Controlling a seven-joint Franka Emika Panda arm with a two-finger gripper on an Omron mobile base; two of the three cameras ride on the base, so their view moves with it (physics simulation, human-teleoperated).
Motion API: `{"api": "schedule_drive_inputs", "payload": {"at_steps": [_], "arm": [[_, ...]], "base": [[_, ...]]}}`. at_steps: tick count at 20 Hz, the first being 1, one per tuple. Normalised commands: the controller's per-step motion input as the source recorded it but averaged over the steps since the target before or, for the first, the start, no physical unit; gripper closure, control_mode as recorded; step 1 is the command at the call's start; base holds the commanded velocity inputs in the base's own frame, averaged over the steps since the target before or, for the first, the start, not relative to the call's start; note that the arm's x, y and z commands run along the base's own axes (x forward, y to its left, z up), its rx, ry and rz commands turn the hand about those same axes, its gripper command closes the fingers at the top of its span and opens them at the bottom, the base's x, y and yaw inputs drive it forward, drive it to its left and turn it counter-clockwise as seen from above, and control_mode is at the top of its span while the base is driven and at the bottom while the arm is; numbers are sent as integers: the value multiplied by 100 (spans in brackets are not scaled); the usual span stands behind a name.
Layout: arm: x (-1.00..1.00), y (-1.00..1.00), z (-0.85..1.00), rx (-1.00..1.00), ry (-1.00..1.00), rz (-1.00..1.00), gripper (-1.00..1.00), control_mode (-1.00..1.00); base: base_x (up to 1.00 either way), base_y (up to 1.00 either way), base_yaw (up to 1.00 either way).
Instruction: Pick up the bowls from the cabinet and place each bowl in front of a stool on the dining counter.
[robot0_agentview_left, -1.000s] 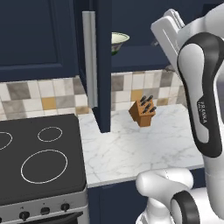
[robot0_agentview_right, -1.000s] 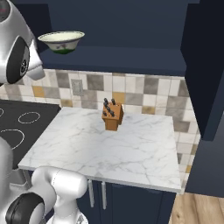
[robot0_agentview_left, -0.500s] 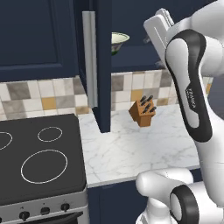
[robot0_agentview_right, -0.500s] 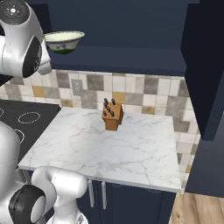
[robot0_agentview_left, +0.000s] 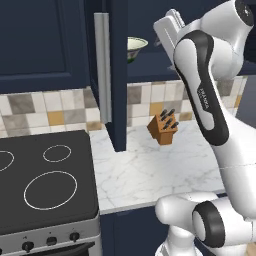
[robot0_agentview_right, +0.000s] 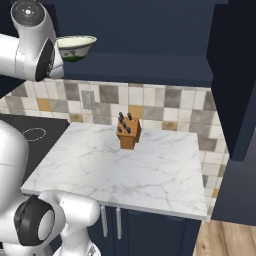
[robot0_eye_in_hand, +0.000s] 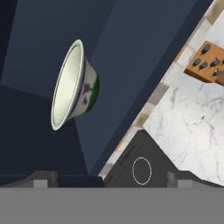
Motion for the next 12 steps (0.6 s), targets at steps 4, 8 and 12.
{"api": "schedule_drive_inputs", "payload": {"at_steps": [4, 8, 12], "arm": [[37, 19, 0, 0, 0, 0, -100, -100], [36, 16, 0, 0, 0, 1, -100, -100], [32, 10, 0, 0, 0, 1, -100, -100]], "base": [[0, 0, 0], [0, 0, 0], [0, 0, 0]]}}
